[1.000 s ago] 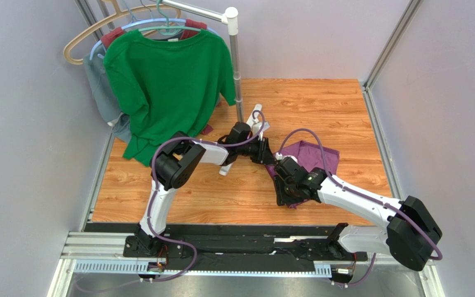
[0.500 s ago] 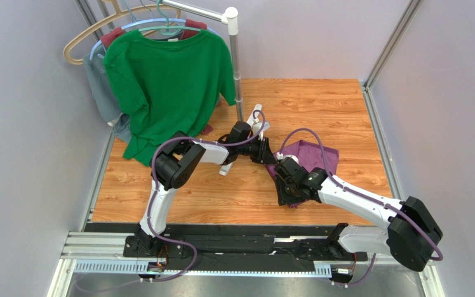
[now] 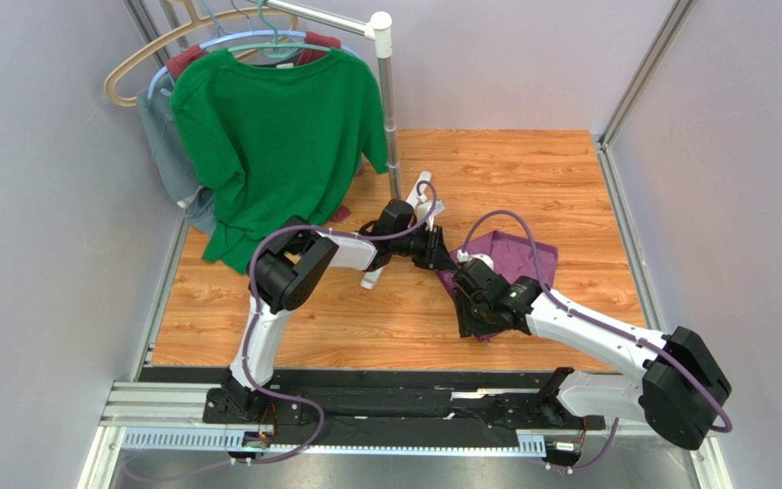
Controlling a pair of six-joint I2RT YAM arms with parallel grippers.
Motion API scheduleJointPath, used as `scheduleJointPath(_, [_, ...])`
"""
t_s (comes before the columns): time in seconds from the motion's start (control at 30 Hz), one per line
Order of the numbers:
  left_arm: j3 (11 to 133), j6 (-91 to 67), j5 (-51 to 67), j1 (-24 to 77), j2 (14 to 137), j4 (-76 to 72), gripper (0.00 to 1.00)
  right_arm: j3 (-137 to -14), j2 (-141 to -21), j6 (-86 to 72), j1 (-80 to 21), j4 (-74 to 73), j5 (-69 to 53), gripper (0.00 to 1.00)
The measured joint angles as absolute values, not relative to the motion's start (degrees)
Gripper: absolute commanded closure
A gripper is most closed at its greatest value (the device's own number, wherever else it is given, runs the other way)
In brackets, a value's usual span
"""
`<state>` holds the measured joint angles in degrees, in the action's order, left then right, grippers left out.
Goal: Fold the napkin, place the utensils inside, and roll it up
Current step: Roll the napkin with the utensil
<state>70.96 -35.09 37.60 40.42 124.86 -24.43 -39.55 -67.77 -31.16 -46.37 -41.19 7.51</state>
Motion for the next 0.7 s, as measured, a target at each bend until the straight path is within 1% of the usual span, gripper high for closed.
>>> scheduleJointPath(0.63, [71.83, -34.48, 37.69, 40.42, 124.86, -23.29, 0.73, -36.80, -73.30, -31.16, -43.33, -36.97, 8.10, 0.53])
scheduleJointPath(0.7, [71.85, -34.44, 37.69, 40.45, 124.86, -23.29, 0.70, -36.62, -73.87, -31.07, -43.09, -36.42, 7.99, 0.55])
